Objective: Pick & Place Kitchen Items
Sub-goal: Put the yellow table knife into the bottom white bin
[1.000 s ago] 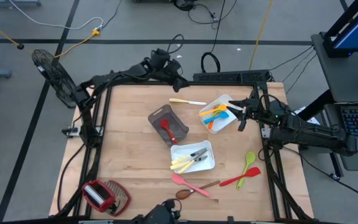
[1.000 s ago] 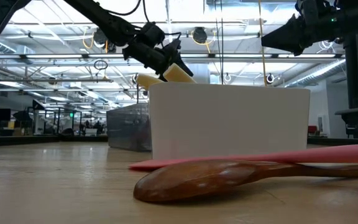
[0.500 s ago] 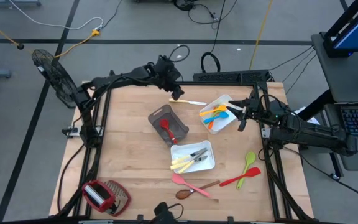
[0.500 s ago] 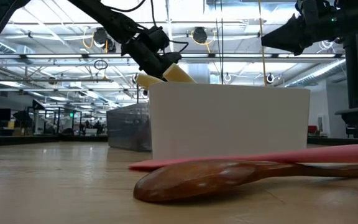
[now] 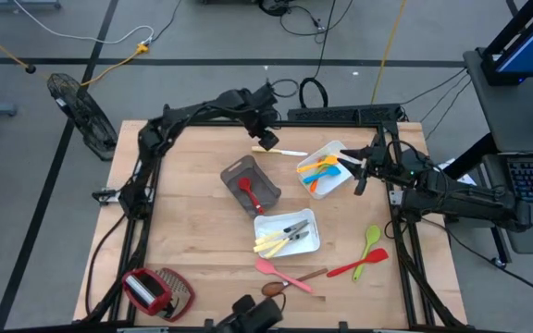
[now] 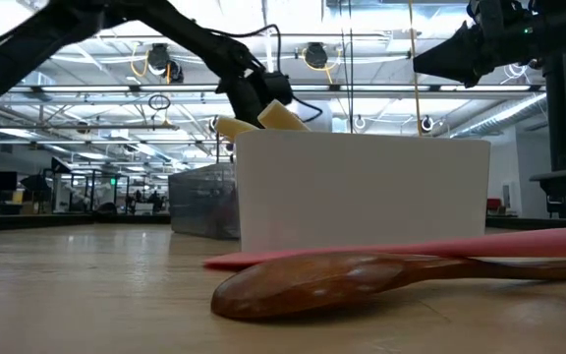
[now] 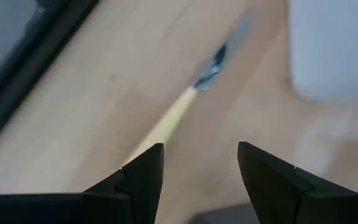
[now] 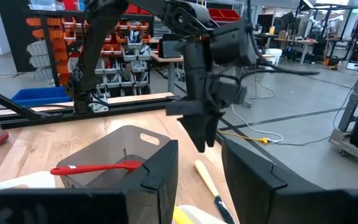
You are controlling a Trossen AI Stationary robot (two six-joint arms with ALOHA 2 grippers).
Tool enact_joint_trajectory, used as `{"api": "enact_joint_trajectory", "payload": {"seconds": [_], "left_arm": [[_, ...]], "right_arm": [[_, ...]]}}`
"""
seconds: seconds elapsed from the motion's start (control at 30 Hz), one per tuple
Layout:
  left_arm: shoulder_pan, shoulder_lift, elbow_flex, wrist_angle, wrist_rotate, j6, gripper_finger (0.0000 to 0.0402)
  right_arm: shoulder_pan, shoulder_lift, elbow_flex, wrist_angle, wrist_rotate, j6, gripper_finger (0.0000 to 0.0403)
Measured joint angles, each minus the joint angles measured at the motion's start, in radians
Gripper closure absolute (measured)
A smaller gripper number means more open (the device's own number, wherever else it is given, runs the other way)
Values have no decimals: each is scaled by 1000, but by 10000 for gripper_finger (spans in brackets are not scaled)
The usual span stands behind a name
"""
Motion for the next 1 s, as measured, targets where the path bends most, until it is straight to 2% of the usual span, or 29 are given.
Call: {"api": "enact_joint_trajectory", "payload": {"seconds": [0.1, 0.23, 0.4, 0.57, 1.0], "left_arm": [[3, 42, 49, -46, -52, 58, 190], [-1, 57, 46, -38, -117, 115, 190], [-19, 55, 45, -33, -246, 158, 190], [-38, 55, 45, -32, -307, 205, 190], [-84, 55, 44, -8, -279, 307, 190]], "right_arm": [[0, 0, 0, 0, 0, 0, 287], [0, 0, 0, 0, 0, 0, 287], [0, 0, 0, 0, 0, 0, 287], [0, 0, 0, 0, 0, 0, 287], [0, 0, 0, 0, 0, 1, 287]]}}
